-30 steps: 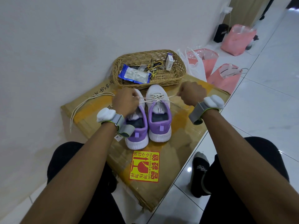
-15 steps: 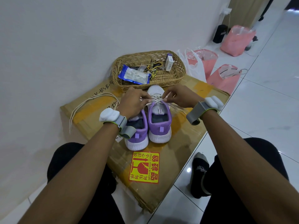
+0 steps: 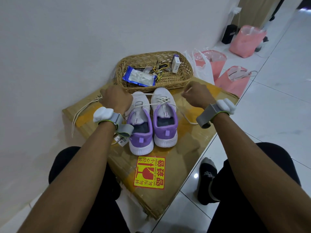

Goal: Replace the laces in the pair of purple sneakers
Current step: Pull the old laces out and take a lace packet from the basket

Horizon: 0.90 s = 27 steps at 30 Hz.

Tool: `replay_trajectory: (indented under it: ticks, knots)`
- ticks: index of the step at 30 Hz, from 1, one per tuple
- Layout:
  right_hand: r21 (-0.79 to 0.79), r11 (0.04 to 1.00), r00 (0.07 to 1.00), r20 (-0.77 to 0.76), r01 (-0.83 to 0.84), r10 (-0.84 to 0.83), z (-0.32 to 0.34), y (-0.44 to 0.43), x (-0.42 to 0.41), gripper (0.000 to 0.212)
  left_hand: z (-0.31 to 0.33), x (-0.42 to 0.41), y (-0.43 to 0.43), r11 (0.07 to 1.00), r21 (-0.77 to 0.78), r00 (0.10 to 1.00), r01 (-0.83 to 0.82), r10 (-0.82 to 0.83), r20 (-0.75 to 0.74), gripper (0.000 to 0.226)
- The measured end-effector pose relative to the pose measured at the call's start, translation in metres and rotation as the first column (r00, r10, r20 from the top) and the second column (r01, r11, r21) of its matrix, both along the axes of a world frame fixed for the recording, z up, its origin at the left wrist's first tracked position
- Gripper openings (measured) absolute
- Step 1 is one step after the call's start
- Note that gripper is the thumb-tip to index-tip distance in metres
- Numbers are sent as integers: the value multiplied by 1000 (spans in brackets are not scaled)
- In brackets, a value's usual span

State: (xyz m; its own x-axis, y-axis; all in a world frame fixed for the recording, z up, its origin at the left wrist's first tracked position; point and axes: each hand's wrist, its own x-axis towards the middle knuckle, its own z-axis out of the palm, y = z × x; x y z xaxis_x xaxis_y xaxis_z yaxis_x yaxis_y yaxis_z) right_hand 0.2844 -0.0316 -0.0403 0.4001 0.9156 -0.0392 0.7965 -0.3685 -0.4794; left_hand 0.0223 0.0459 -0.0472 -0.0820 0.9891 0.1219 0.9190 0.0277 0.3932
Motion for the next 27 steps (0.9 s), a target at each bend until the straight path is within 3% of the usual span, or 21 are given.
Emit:
replay_trajectory:
  ticks: [3, 5, 8, 11, 18, 22, 27]
  knots:
    - [-10, 950, 930, -208, -311, 303, 14, -3, -14, 27, -2, 8, -8, 976, -48, 976, 211, -207, 68, 45]
    - [-82, 913, 885, -293, -401, 362, 18, -4, -20, 37, -1, 17, -15, 896, -46, 870, 441, -415, 267, 44]
    - [-157, 891, 886, -271, -427, 377, 16, -2, -21, 43, -1, 26, -25, 788, -118, 744, 604, -505, 437, 35]
    - [-105, 912, 903, -227, -396, 366, 12, -2, -22, 37, -2, 29, -29, 763, -85, 726, 641, -567, 388, 39]
    - [-65, 908, 906, -126, -413, 403, 2, 0, -32, 30, -4, 42, -31, 768, 0, 763, 641, -637, 107, 41]
    - [-117, 905, 911, -115, -408, 396, 4, 2, -23, 29, -9, 36, -21, 742, -44, 741, 669, -663, 106, 42]
    - [-124, 893, 897, -165, -432, 411, 4, 1, -10, 28, -5, 36, -11, 666, -228, 688, 710, -726, 24, 48]
